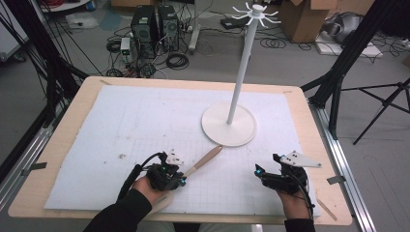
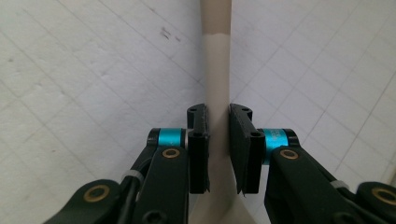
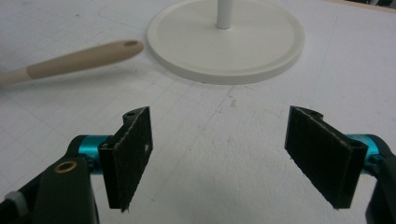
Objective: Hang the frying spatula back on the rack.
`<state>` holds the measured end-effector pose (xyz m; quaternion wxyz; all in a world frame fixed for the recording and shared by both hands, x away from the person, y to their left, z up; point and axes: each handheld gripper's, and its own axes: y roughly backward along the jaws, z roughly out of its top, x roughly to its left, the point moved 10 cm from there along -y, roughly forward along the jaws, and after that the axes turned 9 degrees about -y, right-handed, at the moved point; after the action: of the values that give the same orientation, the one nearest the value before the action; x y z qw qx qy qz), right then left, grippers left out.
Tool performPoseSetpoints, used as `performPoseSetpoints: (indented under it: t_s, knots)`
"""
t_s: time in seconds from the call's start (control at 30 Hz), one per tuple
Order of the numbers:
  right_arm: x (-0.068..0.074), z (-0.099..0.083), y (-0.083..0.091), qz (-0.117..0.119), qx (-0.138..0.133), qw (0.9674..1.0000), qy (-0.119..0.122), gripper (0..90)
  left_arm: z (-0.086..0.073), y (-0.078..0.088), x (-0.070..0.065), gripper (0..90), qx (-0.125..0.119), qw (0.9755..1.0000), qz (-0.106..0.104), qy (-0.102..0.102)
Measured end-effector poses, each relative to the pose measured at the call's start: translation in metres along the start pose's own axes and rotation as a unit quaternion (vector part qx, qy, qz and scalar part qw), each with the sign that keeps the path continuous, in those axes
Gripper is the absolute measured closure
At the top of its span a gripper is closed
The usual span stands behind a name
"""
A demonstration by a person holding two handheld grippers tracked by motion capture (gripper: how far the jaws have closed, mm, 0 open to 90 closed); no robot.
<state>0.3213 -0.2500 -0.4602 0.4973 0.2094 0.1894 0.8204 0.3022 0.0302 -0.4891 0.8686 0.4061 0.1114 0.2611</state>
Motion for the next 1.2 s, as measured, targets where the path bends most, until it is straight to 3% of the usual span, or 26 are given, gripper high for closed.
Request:
performPoseSetpoints:
  t_s: [0.2, 0.4, 0.6, 0.77, 0.8, 0.83, 0.87, 0.9, 1.07, 1.2]
  knots:
    - [0.006, 0.006, 0.002, 0.013, -0.017, 0.9997, -0.013, 17.4, 0.015, 0.023, 0.003, 77.6, -0.071, 0.9974, 0.011, 0.012]
    - [0.021, 0.015, 0.003, 0.042, -0.035, 0.9977, -0.04, 16.9, 0.03, 0.041, 0.004, 77.6, -0.144, 0.9891, 0.031, 0.005]
    - [0.05, 0.029, 0.005, 0.107, -0.057, 0.9916, -0.046, 17.2, 0.038, 0.054, -0.001, 77.5, -0.193, 0.9807, 0.031, 0.012]
    - [0.079, 0.044, 0.008, 0.146, -0.07, 0.9858, -0.045, 21.0, 0.044, 0.061, -0.006, 77.5, -0.217, 0.9754, 0.034, 0.006]
    - [0.092, 0.049, 0.006, 0.162, -0.071, 0.9835, -0.04, 23.0, 0.044, 0.061, -0.007, 77.6, -0.218, 0.9755, 0.033, 0.005]
    - [0.092, 0.049, 0.006, 0.162, -0.071, 0.9835, -0.04, 23.0, 0.045, 0.061, -0.009, 77.6, -0.216, 0.9758, 0.031, 0.002]
    - [0.104, 0.053, 0.003, 0.173, -0.069, 0.9818, -0.034, 23.6, 0.046, 0.061, -0.01, 77.6, -0.217, 0.9756, 0.032, -0.001]
    - [0.104, 0.053, 0.003, 0.173, -0.069, 0.9818, -0.034, 23.6, 0.046, 0.061, -0.011, 77.6, -0.218, 0.9754, 0.033, -0.004]
    - [0.13, 0.071, -0.008, 0.193, -0.076, 0.978, -0.025, 28.0, 0.051, 0.063, -0.015, 77.5, -0.224, 0.9739, 0.036, -0.016]
    - [0.139, 0.078, -0.013, 0.196, -0.078, 0.9774, -0.02, 28.6, 0.053, 0.066, -0.018, 77.6, -0.23, 0.9721, 0.037, -0.03]
